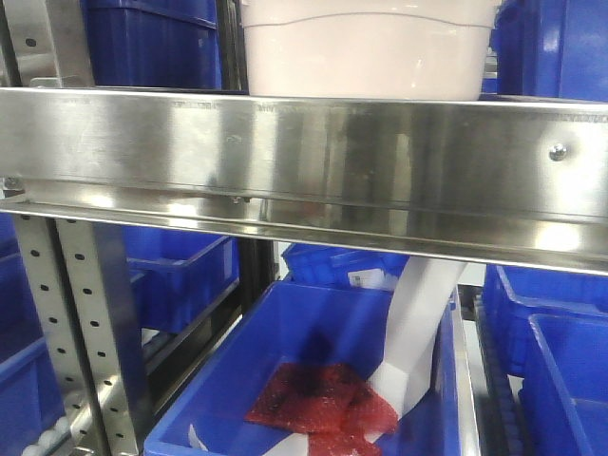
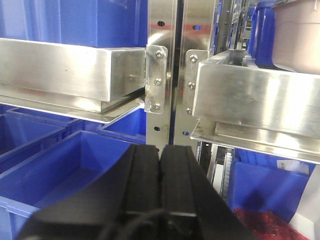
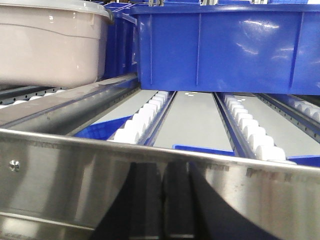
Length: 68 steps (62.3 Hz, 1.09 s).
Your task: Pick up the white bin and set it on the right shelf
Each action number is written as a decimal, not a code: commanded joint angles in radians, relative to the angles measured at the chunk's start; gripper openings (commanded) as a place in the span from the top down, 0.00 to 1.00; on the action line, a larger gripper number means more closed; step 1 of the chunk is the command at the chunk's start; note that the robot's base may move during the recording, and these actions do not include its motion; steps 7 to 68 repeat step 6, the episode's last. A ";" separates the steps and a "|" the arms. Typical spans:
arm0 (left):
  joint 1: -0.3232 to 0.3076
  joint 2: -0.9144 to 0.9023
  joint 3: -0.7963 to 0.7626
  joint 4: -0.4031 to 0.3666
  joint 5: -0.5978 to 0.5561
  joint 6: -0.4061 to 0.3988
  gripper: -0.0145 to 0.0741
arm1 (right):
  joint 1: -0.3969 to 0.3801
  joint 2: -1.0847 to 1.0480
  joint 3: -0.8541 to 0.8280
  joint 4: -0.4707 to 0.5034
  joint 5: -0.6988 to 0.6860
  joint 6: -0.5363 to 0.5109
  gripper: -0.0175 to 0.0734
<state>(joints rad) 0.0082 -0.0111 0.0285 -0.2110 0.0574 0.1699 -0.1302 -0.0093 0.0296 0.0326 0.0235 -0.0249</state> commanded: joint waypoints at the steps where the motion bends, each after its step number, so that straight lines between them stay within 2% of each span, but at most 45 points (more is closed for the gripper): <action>1: -0.006 -0.012 0.016 -0.003 -0.092 -0.005 0.97 | 0.000 -0.020 0.000 0.001 -0.096 -0.001 0.72; 68: -0.006 -0.012 0.016 -0.003 -0.092 -0.005 0.97 | 0.000 -0.020 0.000 0.001 -0.095 -0.001 0.72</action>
